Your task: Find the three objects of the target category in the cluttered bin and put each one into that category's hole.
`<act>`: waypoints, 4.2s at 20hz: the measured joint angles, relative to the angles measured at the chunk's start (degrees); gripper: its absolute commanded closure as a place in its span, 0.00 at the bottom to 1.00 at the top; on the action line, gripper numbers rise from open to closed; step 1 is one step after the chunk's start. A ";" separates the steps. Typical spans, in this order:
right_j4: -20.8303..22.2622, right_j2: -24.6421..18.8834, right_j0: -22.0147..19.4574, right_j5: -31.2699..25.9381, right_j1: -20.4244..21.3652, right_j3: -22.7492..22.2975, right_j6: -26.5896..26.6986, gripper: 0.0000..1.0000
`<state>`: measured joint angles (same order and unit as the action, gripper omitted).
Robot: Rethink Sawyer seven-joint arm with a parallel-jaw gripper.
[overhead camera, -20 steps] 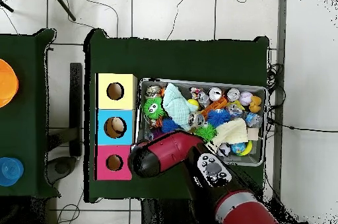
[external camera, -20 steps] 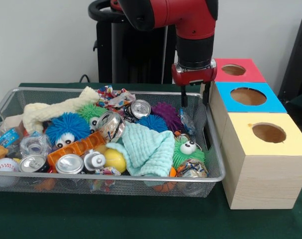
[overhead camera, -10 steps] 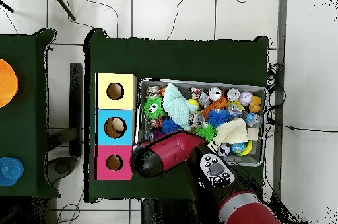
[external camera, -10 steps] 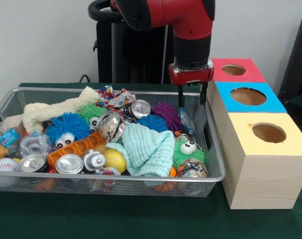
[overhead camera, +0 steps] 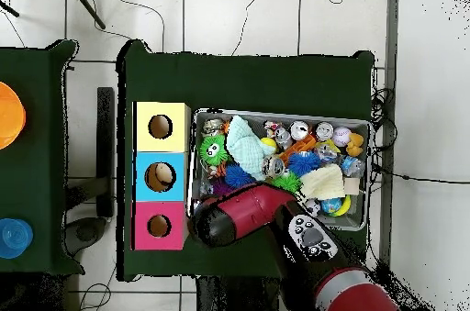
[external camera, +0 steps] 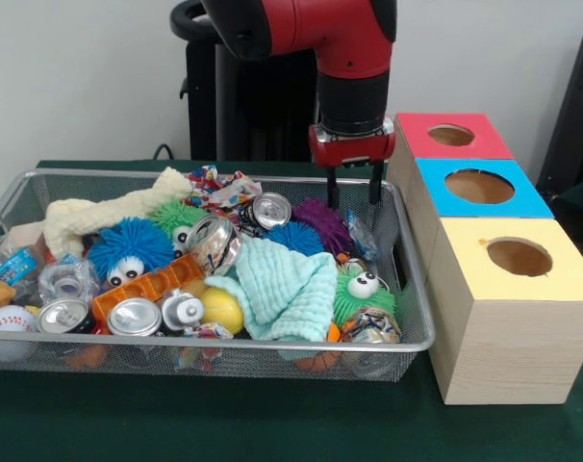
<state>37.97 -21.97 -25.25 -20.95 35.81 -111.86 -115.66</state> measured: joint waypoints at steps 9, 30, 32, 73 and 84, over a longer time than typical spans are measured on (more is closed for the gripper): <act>0.86 0.00 -0.57 0.00 -1.41 0.01 0.00 0.00; 0.86 -0.01 -0.57 1.85 -3.05 0.02 0.00 0.00; 0.86 0.00 -0.58 1.87 -3.17 0.02 0.00 0.00; 0.85 5.58 3.04 13.51 -5.38 0.23 0.01 0.00; 0.80 11.31 7.08 24.25 -5.32 0.24 0.01 0.00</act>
<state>38.77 -10.67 -18.17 3.30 30.49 -111.62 -115.65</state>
